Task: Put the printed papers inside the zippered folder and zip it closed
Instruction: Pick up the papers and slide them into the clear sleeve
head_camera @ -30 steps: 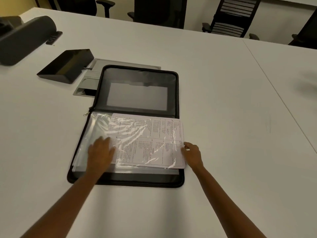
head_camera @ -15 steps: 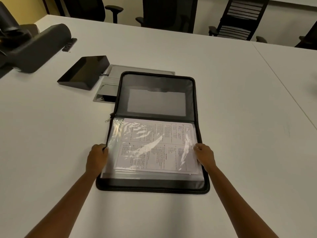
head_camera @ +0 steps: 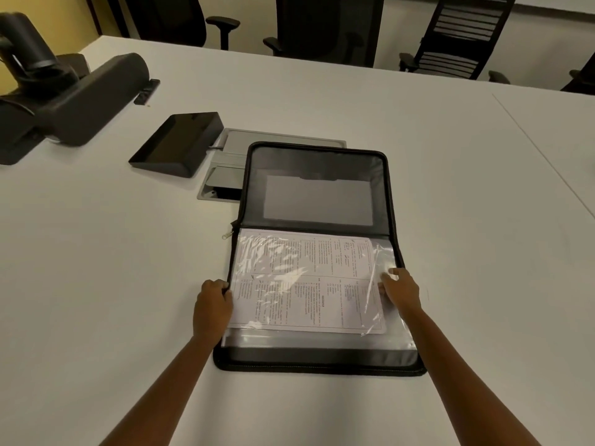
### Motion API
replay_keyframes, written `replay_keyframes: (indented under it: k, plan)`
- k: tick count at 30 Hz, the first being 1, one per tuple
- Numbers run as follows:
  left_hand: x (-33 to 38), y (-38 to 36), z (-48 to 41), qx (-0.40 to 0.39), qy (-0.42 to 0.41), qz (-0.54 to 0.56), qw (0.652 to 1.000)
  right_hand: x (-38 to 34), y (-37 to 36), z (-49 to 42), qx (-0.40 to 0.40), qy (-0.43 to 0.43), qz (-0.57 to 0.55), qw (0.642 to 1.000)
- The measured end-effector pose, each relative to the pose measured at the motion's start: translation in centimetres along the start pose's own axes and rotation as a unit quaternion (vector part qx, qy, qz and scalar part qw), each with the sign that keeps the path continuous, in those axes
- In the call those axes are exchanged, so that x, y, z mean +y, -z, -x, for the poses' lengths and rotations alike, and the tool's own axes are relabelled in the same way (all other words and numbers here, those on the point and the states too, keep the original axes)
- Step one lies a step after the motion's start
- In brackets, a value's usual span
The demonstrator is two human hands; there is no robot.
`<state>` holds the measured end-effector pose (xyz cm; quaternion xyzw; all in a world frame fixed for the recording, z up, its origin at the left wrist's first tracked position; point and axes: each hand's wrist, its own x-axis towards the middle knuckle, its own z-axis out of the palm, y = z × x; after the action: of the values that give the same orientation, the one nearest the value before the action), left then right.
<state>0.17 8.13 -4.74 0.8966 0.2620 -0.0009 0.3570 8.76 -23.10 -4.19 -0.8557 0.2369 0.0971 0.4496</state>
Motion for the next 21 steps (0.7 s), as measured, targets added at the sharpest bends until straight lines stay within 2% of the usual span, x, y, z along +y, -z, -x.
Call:
replay_keyframes:
  k: [3, 5, 9, 16, 21]
  plan:
    - [-0.2, 0.1, -0.3, 0.001, 0.007, -0.017, 1.000, -0.1, -0.1, 0.4, 0.004, 0.011, 0.036, 0.999]
    - [-0.2, 0.0, -0.4, 0.003, 0.012, -0.022, 1.000, -0.2, -0.3, 1.3, 0.022, 0.050, 0.077, 0.995]
    - [-0.2, -0.3, -0.1, -0.009, 0.029, -0.011, 0.999, 1.2, -0.5, 3.0, 0.067, 0.141, 0.226, 0.962]
    - [1.0, -1.8, 2.0, -0.092, 0.063, 0.039, 0.993, 4.4, -0.1, 4.1, 0.047, 0.126, 0.352, 0.926]
    - [2.7, -3.8, 4.6, -0.158, 0.066, 0.040, 0.984, 5.6, 0.7, 4.6, 0.054, 0.123, 0.364, 0.922]
